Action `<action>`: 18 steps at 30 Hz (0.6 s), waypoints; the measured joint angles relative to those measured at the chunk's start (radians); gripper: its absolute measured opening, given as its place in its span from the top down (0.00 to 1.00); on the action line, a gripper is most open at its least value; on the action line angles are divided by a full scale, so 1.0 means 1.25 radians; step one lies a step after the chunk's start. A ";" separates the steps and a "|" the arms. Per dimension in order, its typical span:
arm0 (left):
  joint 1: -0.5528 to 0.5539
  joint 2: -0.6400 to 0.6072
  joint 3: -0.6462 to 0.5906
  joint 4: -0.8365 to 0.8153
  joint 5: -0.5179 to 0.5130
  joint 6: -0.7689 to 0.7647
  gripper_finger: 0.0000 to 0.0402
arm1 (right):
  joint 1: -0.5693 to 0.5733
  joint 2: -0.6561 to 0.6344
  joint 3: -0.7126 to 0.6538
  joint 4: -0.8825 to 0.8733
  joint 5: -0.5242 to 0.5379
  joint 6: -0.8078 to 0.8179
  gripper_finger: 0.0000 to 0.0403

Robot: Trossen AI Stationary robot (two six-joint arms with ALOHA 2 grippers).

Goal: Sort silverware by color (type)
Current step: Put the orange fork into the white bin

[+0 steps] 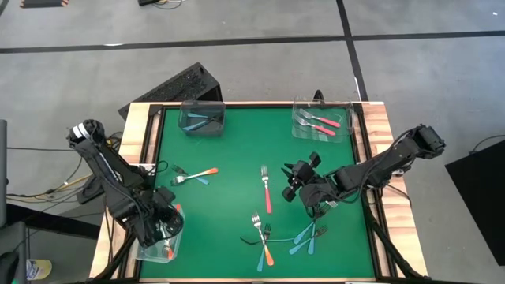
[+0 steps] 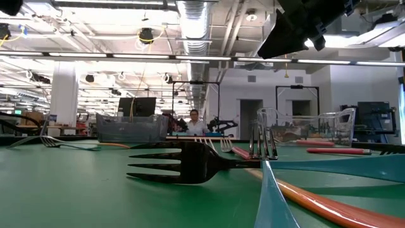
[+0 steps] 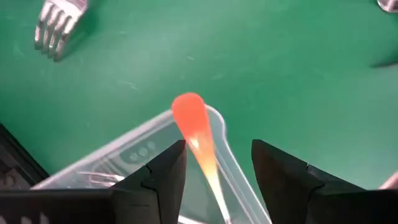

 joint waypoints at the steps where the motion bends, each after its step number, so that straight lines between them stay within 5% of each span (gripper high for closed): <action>1: 0.005 0.001 -0.008 -0.002 0.007 -0.002 0.58 | 0.000 0.000 0.000 0.000 0.000 0.000 0.73; 12: 0.026 0.063 -0.031 -0.012 0.149 -0.033 0.58 | 0.001 0.000 0.000 -0.005 -0.001 0.001 0.73; 18: 0.008 0.078 0.036 -0.180 0.283 -0.108 0.58 | 0.001 0.000 0.000 -0.005 -0.001 0.001 0.73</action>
